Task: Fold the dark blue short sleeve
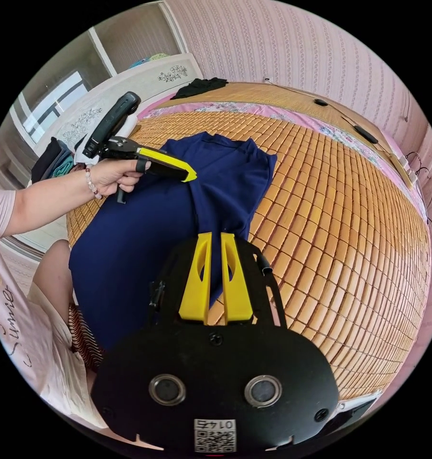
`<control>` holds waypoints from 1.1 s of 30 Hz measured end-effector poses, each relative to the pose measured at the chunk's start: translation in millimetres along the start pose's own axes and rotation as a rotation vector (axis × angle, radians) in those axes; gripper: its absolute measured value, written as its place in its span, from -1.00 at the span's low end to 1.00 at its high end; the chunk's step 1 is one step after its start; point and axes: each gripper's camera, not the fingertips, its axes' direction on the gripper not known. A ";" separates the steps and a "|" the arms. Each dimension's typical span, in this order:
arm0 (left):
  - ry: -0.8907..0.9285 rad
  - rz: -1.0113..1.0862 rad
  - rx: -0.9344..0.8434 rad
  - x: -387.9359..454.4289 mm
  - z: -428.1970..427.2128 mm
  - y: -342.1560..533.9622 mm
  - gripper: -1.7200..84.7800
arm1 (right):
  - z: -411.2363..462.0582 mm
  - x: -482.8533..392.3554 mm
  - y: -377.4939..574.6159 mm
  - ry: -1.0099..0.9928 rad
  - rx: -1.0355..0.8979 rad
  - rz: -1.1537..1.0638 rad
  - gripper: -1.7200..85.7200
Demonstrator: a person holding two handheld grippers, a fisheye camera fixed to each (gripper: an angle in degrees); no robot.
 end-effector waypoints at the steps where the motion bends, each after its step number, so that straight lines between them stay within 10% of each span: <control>1: 0.035 0.022 0.002 2.6 -2.7 2.0 -0.92 | 1.1 -0.2 -2.8 0.010 0.006 -0.001 -0.88; 23: 0.307 0.175 -0.108 4.7 -17.6 64.0 -0.87 | 7.4 33.5 -0.3 0.010 -0.015 0.103 -0.84; 33: -0.100 -0.251 0.096 -189.8 -109.3 131.8 -0.86 | 39.3 79.5 -69.7 0.012 0.019 0.221 -0.70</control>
